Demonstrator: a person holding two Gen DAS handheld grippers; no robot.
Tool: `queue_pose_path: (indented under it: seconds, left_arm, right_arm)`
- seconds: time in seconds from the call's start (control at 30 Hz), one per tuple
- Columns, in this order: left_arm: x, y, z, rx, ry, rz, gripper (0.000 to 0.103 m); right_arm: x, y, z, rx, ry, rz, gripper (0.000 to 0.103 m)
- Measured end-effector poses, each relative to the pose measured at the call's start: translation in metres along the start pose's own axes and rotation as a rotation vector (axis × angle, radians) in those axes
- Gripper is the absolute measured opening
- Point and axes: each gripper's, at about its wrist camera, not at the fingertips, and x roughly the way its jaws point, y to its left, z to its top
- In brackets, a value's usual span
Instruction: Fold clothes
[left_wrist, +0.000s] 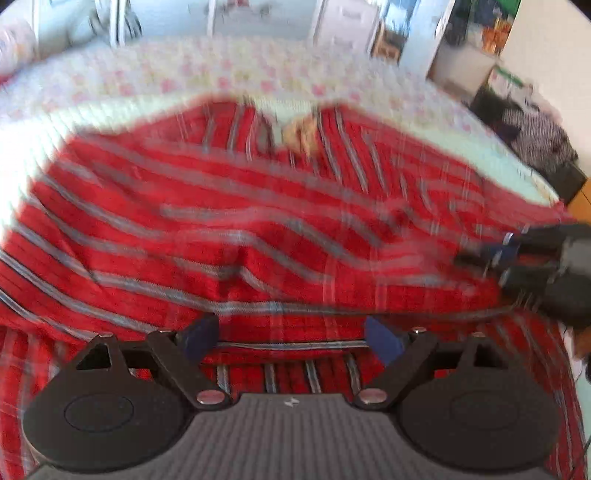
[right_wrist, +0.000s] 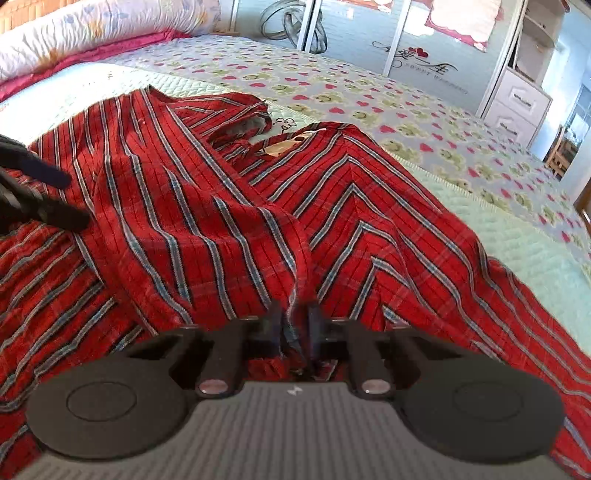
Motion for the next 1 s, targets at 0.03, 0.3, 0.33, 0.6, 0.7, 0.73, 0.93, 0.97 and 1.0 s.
queue_pose_path:
  seconds: [0.03, 0.3, 0.33, 0.6, 0.7, 0.73, 0.93, 0.97, 1.0]
  left_arm:
    - [0.000, -0.005, -0.003, 0.043, -0.002, 0.014, 0.090]
    - [0.003, -0.020, -0.010, 0.181, 0.006, 0.047, 0.096]
    - [0.004, -0.021, -0.010, 0.189, 0.008, 0.048, 0.096]
    - [0.002, -0.023, -0.011, 0.169, 0.010, 0.047, 0.099]
    - [0.000, -0.023, -0.010, 0.164, 0.014, 0.034, 0.099]
    - [-0.001, -0.023, -0.010, 0.162, 0.016, 0.029, 0.099]
    - [-0.015, -0.010, -0.011, 0.088, 0.011, -0.044, 0.098]
    - [-0.019, -0.006, -0.012, 0.067, 0.009, -0.062, 0.098]
    - [-0.023, -0.001, -0.012, 0.045, 0.008, -0.079, 0.094]
  right_arm:
    - [-0.001, -0.004, 0.001, 0.027, -0.005, -0.013, 0.009]
    - [0.024, -0.061, -0.008, 0.405, 0.011, 0.011, 0.008]
    - [0.022, -0.065, -0.012, 0.445, 0.003, 0.020, 0.010]
    - [-0.036, -0.059, -0.018, 0.562, -0.148, -0.006, 0.033]
    - [-0.041, -0.041, -0.017, 0.563, -0.196, 0.152, 0.034]
    - [-0.037, -0.036, -0.017, 0.569, -0.194, 0.220, 0.034]
    - [0.000, -0.043, -0.047, 0.570, -0.070, 0.131, 0.010]
    - [-0.005, -0.044, -0.047, 0.593, -0.074, 0.138, 0.015]
    - [-0.010, -0.043, -0.045, 0.610, -0.077, 0.144, 0.022]
